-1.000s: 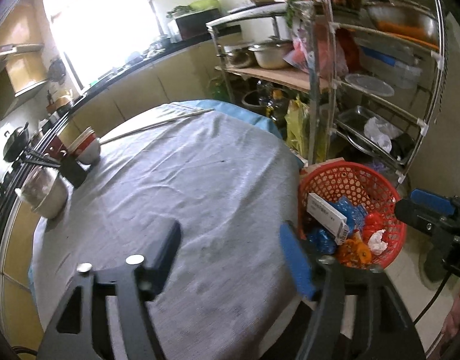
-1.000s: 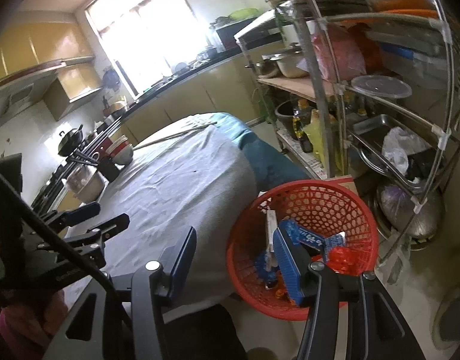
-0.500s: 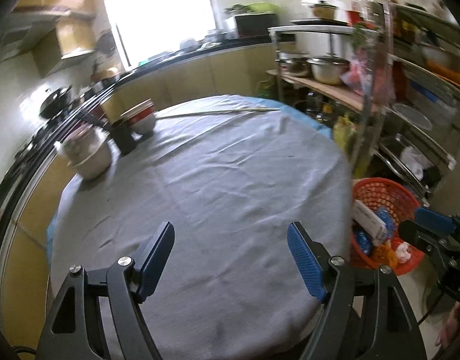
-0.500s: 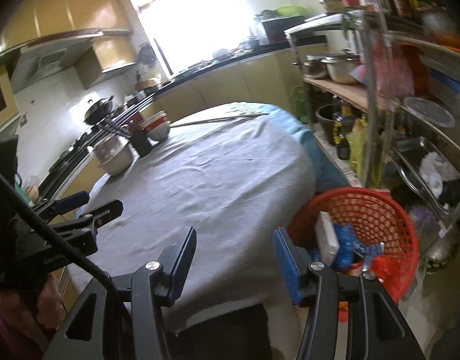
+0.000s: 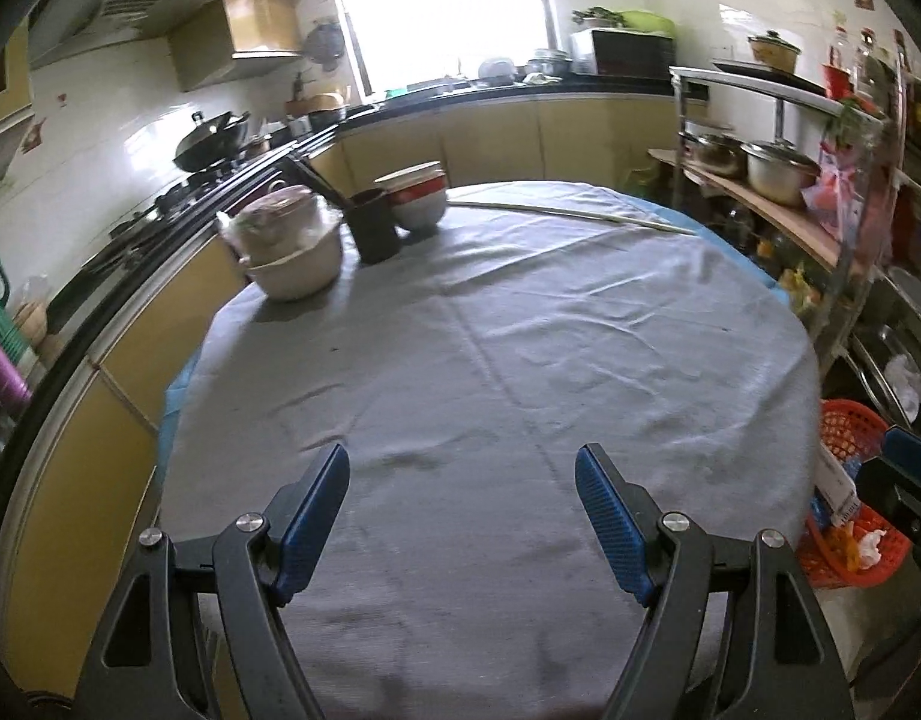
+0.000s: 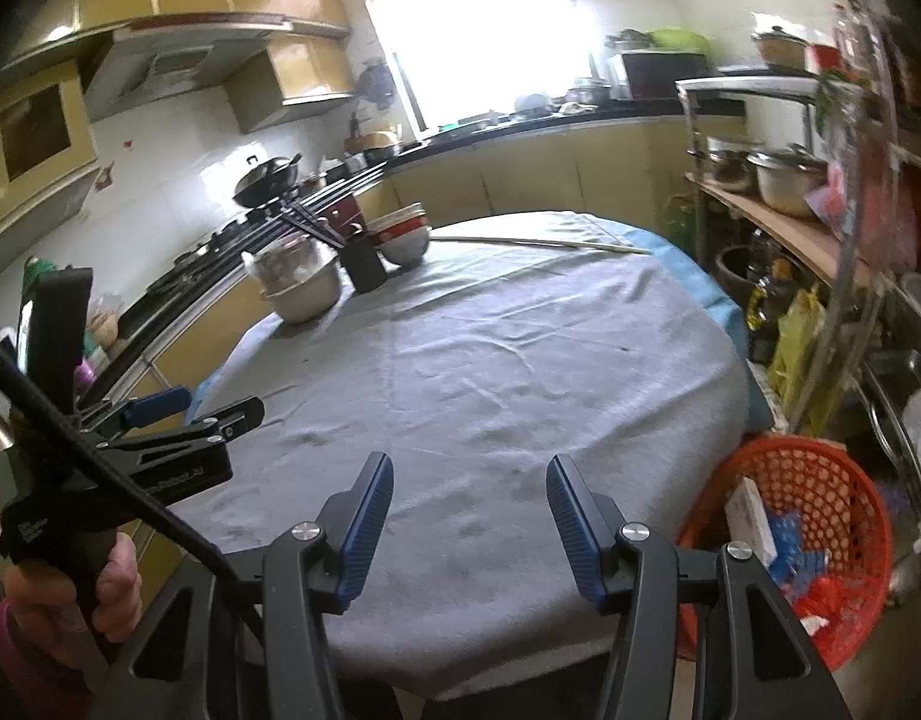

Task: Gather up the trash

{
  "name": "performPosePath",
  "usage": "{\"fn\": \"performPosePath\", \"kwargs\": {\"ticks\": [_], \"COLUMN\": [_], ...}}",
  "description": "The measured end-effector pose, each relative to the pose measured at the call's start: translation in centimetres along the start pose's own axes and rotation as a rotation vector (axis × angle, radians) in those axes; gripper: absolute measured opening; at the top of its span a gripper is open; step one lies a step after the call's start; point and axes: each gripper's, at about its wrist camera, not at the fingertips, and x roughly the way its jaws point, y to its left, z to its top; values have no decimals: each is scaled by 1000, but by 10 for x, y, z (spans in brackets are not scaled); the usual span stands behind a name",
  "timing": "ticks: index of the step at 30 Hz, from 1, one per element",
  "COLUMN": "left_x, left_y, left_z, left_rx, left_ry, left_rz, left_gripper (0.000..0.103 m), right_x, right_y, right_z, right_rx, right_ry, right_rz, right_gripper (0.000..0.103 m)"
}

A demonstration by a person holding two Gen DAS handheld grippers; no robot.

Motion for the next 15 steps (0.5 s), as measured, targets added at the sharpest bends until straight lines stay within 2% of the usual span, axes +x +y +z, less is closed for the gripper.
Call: {"fn": "performPosePath", "kwargs": {"ticks": [6,15], "left_x": [0,-2], "left_y": [21,32], "left_z": [-3,-6], "left_rx": [-33,-57], "left_ry": [5,5], "left_rz": [14,24], "left_gripper": [78,78], "right_x": [8,17], "right_y": [23,39], "right_z": [4,7], "right_rx": [-27,-64], "right_ry": [3,3], "right_rz": [27,19], "right_gripper": [57,57]}}
